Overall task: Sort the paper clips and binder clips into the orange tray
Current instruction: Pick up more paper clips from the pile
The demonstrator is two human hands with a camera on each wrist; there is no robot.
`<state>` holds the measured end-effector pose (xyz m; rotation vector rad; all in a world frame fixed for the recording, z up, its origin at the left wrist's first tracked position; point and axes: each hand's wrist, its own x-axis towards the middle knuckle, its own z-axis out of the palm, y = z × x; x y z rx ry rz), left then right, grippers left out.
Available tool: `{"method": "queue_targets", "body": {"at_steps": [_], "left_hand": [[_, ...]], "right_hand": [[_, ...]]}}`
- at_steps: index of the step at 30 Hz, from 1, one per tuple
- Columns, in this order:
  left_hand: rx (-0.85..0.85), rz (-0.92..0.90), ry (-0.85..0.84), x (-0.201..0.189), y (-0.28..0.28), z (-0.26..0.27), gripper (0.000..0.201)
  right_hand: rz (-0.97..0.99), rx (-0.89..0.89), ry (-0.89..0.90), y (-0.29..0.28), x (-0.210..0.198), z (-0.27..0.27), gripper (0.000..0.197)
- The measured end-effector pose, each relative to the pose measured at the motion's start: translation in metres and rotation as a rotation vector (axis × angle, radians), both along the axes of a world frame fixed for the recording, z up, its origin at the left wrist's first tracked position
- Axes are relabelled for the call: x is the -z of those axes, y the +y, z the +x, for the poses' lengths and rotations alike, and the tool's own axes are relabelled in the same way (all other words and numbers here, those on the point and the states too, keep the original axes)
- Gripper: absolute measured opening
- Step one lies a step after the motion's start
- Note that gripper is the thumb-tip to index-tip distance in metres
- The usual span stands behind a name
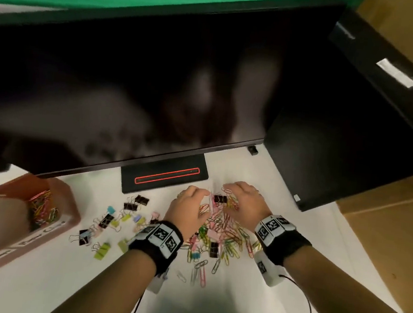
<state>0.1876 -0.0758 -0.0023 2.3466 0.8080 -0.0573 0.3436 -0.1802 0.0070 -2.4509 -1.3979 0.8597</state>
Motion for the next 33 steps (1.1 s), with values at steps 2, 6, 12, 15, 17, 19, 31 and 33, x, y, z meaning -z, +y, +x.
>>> {"method": "queue_targets", "body": {"at_steps": [2, 6, 12, 15, 17, 19, 31, 33], "left_hand": [[0.002, 0.0, 0.065, 0.008, 0.001, 0.011, 0.047], [0.001, -0.003, 0.143, 0.022, 0.003, 0.015, 0.054], [-0.084, -0.106, 0.112, 0.027, 0.001, 0.005, 0.04], [-0.116, -0.124, 0.084, 0.026, 0.003, 0.002, 0.026], [-0.111, -0.124, 0.079, 0.026, 0.004, 0.002, 0.018], [-0.111, -0.139, 0.074, 0.026, 0.006, 0.002, 0.015], [-0.324, -0.31, -0.1, -0.009, 0.015, -0.023, 0.01], [-0.361, -0.333, -0.155, -0.025, 0.023, -0.036, 0.012]], "right_hand": [[-0.066, 0.006, 0.043, 0.006, 0.004, 0.006, 0.073], [-0.136, -0.024, 0.071, 0.006, 0.011, 0.012, 0.091], [-0.071, 0.012, 0.126, -0.003, 0.02, 0.008, 0.059], [-0.058, 0.037, 0.186, -0.001, 0.02, 0.007, 0.042], [-0.052, 0.07, 0.224, 0.0, 0.019, 0.006, 0.033], [-0.048, 0.085, 0.24, 0.001, 0.019, 0.005, 0.026], [0.053, 0.085, 0.329, 0.002, -0.001, 0.002, 0.014], [0.09, 0.072, 0.341, 0.005, -0.013, -0.003, 0.013]]}}
